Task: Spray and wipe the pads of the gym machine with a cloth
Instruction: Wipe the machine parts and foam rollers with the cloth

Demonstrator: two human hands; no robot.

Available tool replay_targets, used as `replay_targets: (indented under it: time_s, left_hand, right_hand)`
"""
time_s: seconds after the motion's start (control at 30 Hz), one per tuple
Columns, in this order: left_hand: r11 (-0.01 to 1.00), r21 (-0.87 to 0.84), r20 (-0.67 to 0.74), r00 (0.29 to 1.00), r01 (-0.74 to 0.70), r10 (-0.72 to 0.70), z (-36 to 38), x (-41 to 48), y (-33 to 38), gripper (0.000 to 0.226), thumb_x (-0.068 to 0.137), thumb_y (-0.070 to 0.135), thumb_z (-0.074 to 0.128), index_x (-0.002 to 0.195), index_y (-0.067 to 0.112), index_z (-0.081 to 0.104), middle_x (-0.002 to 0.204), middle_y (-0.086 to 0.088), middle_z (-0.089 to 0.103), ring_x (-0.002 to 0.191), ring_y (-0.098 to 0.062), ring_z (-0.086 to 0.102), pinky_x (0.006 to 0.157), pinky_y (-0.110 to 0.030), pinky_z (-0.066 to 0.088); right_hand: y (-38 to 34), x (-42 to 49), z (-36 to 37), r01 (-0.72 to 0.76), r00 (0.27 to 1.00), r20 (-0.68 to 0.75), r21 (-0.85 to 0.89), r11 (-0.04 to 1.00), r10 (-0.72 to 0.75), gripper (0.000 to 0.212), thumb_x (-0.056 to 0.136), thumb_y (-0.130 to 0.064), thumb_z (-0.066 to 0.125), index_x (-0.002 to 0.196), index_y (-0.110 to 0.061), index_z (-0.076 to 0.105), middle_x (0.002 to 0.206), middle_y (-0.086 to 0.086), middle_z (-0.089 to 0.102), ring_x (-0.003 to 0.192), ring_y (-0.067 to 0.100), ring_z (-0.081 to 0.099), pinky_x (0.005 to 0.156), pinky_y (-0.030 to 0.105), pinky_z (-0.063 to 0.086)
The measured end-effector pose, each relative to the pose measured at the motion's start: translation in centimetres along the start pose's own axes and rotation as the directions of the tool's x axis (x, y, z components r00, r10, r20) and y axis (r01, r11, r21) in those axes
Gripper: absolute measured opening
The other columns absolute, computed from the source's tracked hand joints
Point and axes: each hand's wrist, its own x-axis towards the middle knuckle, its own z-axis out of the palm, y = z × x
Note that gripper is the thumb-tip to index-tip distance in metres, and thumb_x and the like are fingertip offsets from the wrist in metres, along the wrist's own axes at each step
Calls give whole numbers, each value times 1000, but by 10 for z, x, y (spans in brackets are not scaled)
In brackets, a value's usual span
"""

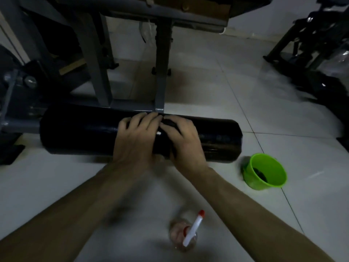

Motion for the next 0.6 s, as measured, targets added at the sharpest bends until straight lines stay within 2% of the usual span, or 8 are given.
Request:
replay_targets:
  time_s: [0.07, 0.13, 0.23, 0.33, 0.43, 0.5, 0.53, 0.6]
  left_hand:
    - [1000, -10, 45, 999, 7, -7, -1, 5, -4, 102, 48, 54, 79, 140, 16, 57, 144, 0, 58, 127, -27, 53, 96, -43, 36]
    - [1000, -21, 94, 995, 23, -21, -4, 10, -5, 112, 36, 53, 84, 139, 18, 58, 143, 2, 59, 124, -26, 53, 94, -41, 34]
    - [998, -44, 118, 992, 39, -33, -6, 15, -5, 113, 31, 53, 84, 137, 21, 59, 141, 5, 60, 121, -26, 53, 92, -42, 33]
    - [997, -53, 140, 989, 55, -47, -7, 16, -3, 115, 30, 54, 89, 136, 21, 60, 141, 5, 60, 121, -26, 52, 93, -43, 34]
    - [995, -63, 190, 979, 84, -70, -11, 16, 0, 117, 34, 54, 91, 141, 23, 57, 144, 7, 58, 125, -24, 48, 98, -42, 32]
    - [992, -67, 235, 968, 108, -90, -16, 19, 1, 118, 40, 56, 91, 147, 27, 51, 149, 9, 53, 131, -22, 45, 103, -41, 29]
    - [990, -76, 257, 961, 122, -99, -18, 21, 1, 119, 42, 58, 91, 149, 29, 47, 151, 10, 49, 133, -21, 42, 106, -39, 27]
    - [985, -96, 296, 949, 144, -109, -21, 25, 0, 121, 44, 63, 90, 151, 34, 41, 153, 14, 45, 136, -18, 39, 109, -38, 24]
  right_hand:
    - [27, -13, -14, -1, 1000, 9, -33, 999, 1, 49, 82, -9, 68, 131, -4, 67, 140, 19, 56, 125, 38, 53, 108, 46, 42]
    - [63, -36, -37, -79, 995, -67, -75, 994, 74, 58, 73, 8, 64, 130, -1, 67, 139, 20, 56, 124, 41, 53, 106, 51, 42]
    - [99, -66, -67, -226, 956, -220, -132, 965, 194, 61, 71, 9, 53, 130, 0, 67, 139, 20, 56, 124, 40, 51, 109, 46, 41]
    - [88, -66, -58, -302, 914, -306, -69, 951, 268, 60, 72, 6, 51, 129, 0, 67, 137, 20, 56, 124, 38, 51, 112, 40, 38]
    - [43, -40, -24, -210, 949, -235, 34, 977, 213, 59, 72, -2, 53, 129, -1, 68, 136, 21, 58, 125, 36, 52, 113, 39, 37]
    - [17, -24, -6, -128, 978, -158, 70, 989, 137, 54, 75, 2, 64, 129, -1, 68, 137, 21, 58, 125, 36, 53, 113, 37, 36]
    - [11, -19, -2, -98, 987, -119, 78, 992, 107, 51, 78, 3, 68, 129, -1, 68, 137, 21, 58, 125, 37, 53, 113, 39, 38]
    - [20, -19, -10, -51, 997, -58, 58, 997, 55, 48, 83, 1, 64, 131, -2, 67, 139, 20, 58, 126, 38, 54, 111, 43, 40]
